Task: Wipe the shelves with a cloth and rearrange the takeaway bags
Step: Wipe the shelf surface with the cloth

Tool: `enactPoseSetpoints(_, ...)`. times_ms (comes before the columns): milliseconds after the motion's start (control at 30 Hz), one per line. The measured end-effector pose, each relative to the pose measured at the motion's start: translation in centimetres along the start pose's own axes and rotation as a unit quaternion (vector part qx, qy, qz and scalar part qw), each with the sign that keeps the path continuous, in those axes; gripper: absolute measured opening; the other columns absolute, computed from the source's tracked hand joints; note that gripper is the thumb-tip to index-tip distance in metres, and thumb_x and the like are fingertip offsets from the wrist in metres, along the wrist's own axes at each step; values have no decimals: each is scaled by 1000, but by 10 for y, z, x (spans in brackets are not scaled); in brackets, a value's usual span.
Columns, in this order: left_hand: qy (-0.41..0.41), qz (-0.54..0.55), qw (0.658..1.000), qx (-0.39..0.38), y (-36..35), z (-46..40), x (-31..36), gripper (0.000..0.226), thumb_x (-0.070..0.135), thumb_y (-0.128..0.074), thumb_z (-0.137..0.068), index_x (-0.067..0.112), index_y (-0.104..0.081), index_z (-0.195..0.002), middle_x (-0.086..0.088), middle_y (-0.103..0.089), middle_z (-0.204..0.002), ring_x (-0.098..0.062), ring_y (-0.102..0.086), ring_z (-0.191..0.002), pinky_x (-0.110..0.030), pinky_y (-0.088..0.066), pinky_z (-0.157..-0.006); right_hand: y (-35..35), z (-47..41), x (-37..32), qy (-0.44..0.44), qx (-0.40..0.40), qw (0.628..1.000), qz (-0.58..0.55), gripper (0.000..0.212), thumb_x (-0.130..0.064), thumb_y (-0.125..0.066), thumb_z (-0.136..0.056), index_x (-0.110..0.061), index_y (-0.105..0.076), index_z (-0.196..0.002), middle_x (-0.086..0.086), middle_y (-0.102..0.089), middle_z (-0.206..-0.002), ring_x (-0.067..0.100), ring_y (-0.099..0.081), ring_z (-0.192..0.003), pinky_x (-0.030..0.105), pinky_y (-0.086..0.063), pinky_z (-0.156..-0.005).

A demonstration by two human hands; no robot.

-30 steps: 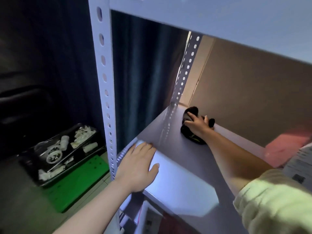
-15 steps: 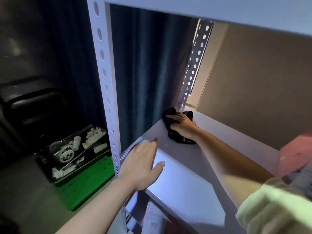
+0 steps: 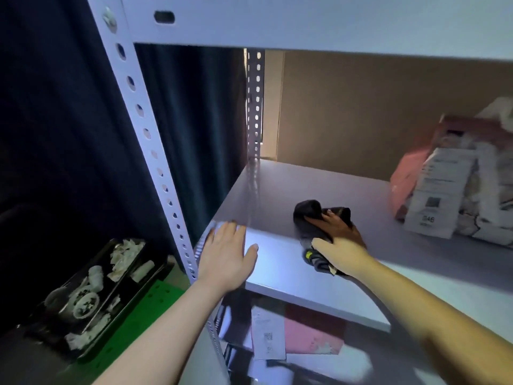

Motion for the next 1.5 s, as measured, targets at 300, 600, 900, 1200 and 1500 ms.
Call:
enactPoseSetpoints(300,-36,-24,997,-59,-6,5,2,47,47,-35,-91,6,-50,-110,-11,-52,-118,-31,-44,-113,-44,-36,-99,16,89,40,-194,39,974,110,72,-66,-23,-73,-49,-26,-143,-8,-29,-154,19,-8,-146,51,-12,-114)
enactPoseSetpoints(600,-93,-57,991,-83,-18,22,4,65,54,-19,-97,3,-43,-130,-16,-45,-137,-33,-35,-130,-45,-31,-106,-41,87,-42,-117,-50,986,111,87,-73,-53,-74,-51,-12,-146,-6,-3,-161,16,8,-147,54,0,-116)
enactPoseSetpoints(900,-72,-47,992,-93,-18,29,6,59,50,-22,-98,4,-43,-129,-15,-41,-140,-31,-32,-133,-46,-28,-109,-14,121,-5,-70,-22,991,115,89,-55,-58,-68,-53,-12,-144,-9,-14,-159,11,2,-147,47,-9,-117)
enactPoseSetpoints(1200,-149,2,983,-103,-30,37,117,52,59,-16,-91,14,-43,-92,-5,-46,-100,-30,-42,-109,-42,-35,-92,61,190,94,-133,11,981,144,87,-58,-55,-70,-49,-13,-146,-12,-18,-157,15,-5,-147,46,-13,-117)
enactPoseSetpoints(1500,-197,22,967,-158,-57,66,272,104,75,6,-74,8,-30,-145,-9,-24,-157,-24,-15,-146,-44,-14,-117,144,271,207,-164,50,971,168,84,-52,-62,-76,-43,-19,-147,-2,-31,-151,23,-28,-138,45,-31,-111)
Point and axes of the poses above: each hand's wrist, its own z-axis away from the middle knuckle, its own y-axis out of the back of the hand, x = y × z, the point moved 8 cm from there along -z, towards the middle knuckle
